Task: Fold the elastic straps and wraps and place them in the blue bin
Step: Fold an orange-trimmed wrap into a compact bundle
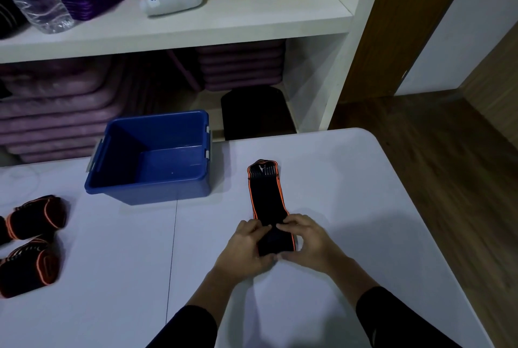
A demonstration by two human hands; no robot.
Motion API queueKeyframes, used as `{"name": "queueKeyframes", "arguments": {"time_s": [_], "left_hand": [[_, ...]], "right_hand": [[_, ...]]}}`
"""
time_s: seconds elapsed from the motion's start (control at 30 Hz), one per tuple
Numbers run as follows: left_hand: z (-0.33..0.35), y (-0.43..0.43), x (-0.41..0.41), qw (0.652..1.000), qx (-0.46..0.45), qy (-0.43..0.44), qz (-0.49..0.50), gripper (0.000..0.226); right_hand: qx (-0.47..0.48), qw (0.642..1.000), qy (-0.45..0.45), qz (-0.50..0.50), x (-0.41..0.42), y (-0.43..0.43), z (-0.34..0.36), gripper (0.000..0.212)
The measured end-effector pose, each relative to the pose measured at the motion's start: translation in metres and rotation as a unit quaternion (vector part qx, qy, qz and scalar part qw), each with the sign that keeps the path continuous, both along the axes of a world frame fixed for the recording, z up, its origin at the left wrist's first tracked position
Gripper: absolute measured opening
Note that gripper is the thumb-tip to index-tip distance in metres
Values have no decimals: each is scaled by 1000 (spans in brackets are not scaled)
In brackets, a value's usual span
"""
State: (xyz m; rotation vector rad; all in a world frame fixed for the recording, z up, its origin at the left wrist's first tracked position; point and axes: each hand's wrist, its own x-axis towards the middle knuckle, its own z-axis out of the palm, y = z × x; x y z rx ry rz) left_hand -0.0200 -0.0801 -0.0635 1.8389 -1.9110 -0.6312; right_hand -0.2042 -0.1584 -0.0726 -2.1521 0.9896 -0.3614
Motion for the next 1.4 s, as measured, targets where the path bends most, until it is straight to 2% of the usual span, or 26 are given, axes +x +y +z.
{"name": "queueKeyframes", "arguments": {"time_s": [0.07, 0.13, 0.23, 0.33, 0.4, 0.47, 0.57, 0.6, 0.73, 0.8, 0.93, 1.1, 1.27, 1.4], "left_hand": [[-2, -1, 2, 1000, 21, -13, -11, 68], [-1, -4, 3, 1000, 26, 4, 16, 58], [4, -10, 4, 993, 42, 61, 92, 44], [9, -20, 0, 972, 52, 137, 181, 38], [14, -26, -5, 955, 59, 167, 238, 37], [14, -28, -9, 953, 36, 153, 260, 32], [11, -26, -10, 975, -14, 65, 213, 20], [9, -24, -9, 980, -11, 44, 193, 22], [-4, -8, 4, 995, -1, -6, 98, 48], [-10, -8, 9, 996, 13, -75, 52, 61], [-7, -22, 9, 984, 49, -161, 56, 69], [-10, -29, 9, 980, 39, -186, 65, 64], [-10, -29, 12, 979, 9, -197, 52, 59], [-6, -31, 18, 994, 38, -93, 47, 56]], "right_hand": [[1, 1000, 6, 20, -1, -3, 0, 62], [6, 1000, 6, -4, 3, -7, 3, 56], [53, 997, -18, -48, 13, -11, 9, 45], [99, 990, -26, -98, 24, -15, 11, 36], [81, 988, -17, -127, 32, -17, 12, 33], [40, 986, -34, -157, 36, -16, 13, 26], [-17, 988, -48, -143, 36, -12, 12, 7], [-20, 990, -45, -133, 34, -11, 9, 10], [12, 997, 9, -79, 18, -11, 5, 42], [13, 998, 57, -26, 13, -15, 4, 62], [-11, 994, 110, 24, 15, -23, 5, 78], [-56, 988, 138, 37, 20, -29, -1, 74], [-77, 991, 98, 47, 18, -31, -2, 59], [-51, 995, 57, 59, 15, -33, -2, 54]]}}
